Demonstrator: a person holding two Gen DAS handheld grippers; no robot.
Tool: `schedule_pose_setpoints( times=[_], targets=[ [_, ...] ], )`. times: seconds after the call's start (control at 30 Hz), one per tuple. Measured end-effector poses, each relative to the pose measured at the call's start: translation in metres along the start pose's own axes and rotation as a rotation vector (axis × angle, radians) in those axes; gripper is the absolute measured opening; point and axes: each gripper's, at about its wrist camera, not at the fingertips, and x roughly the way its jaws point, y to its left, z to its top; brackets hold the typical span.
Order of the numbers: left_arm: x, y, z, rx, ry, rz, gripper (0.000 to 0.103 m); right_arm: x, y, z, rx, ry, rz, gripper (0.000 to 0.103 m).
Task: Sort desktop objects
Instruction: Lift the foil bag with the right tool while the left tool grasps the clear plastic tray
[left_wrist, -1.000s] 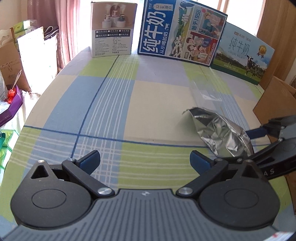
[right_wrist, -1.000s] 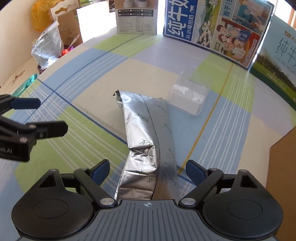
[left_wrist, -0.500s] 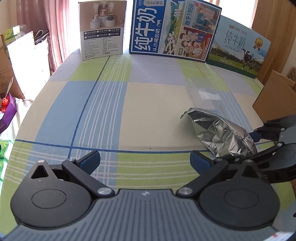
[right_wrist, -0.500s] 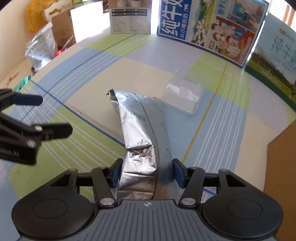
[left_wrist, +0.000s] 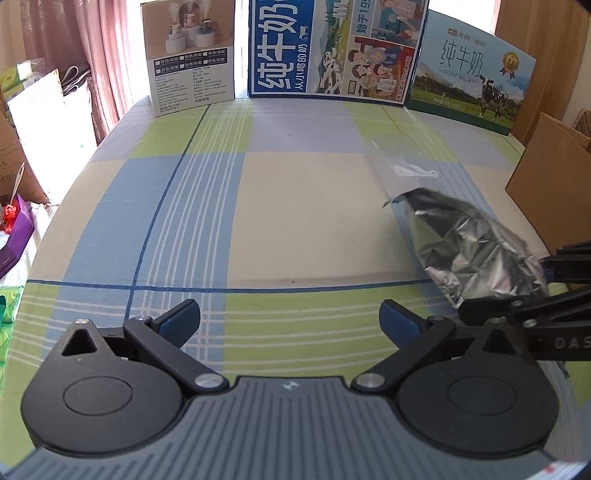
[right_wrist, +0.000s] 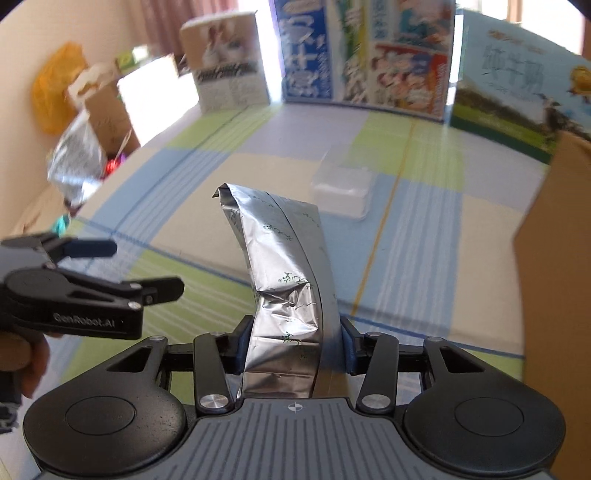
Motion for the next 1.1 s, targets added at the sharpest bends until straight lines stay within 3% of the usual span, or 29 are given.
schedule_pose_setpoints(
  times=[0.27, 0.6, 0.8, 1.1],
  targets=[
    [0.001, -0.011, 0.016, 0.031, -0.027, -0.022, 0.101, -0.023, -0.023, 0.023, 0.079, -0.097, -0.095, 0.043],
    [0.017, -0.028, 0.051, 0.088, -0.085, -0.072, 0.101, 0.015, -0.069, 0.050, 0.159, -0.058, -0.151, 0.043],
    [0.034, -0.037, 0.064, 0.124, -0.097, -0.092, 0.101, 0.040, -0.080, 0.062, 0.128, -0.031, -0.177, 0.043],
    [0.057, -0.031, 0.074, 0.087, -0.107, -0.125, 0.101, 0.071, -0.079, 0.069, 0.051, -0.011, -0.160, 0.043]
  ],
)
